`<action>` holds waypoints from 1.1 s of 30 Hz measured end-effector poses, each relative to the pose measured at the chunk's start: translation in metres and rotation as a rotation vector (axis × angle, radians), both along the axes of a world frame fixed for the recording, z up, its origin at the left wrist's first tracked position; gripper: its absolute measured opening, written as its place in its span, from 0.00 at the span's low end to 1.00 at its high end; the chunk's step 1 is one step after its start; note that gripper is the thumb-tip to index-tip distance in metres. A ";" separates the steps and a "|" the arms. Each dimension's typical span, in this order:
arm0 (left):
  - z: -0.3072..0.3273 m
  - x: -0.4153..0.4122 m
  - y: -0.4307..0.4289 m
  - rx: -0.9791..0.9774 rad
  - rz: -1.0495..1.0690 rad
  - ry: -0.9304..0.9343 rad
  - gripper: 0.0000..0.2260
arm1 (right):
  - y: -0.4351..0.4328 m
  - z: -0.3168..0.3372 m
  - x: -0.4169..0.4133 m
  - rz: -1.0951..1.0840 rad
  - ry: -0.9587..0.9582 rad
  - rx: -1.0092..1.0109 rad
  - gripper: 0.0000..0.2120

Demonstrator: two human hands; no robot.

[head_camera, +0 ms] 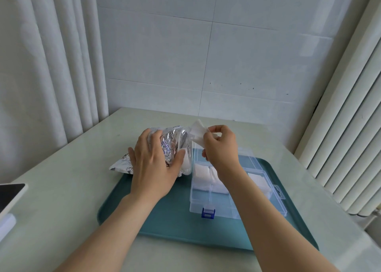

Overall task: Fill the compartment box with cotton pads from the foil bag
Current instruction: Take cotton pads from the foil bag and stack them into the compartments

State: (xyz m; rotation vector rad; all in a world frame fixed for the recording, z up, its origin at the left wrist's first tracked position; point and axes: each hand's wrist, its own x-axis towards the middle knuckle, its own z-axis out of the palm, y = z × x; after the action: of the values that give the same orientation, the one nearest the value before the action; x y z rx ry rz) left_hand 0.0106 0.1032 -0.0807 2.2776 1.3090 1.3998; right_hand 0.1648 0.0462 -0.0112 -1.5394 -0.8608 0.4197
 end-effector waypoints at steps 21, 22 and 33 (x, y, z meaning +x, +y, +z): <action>0.055 0.050 -0.063 -0.178 -0.414 -0.291 0.25 | -0.068 -0.003 0.048 0.263 0.131 0.171 0.09; 0.058 0.056 -0.063 -0.323 -0.453 -0.312 0.26 | -0.070 -0.004 0.049 0.255 0.150 0.188 0.09; 0.046 0.073 -0.071 -0.784 -0.735 -0.594 0.11 | -0.079 -0.017 0.048 0.265 -0.189 0.147 0.10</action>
State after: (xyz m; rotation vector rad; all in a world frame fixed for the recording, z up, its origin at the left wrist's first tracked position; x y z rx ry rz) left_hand 0.0834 0.0321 -0.0351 1.4040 0.5605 0.9288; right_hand 0.2129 -0.0327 -0.0285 -1.3482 -1.2238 0.3956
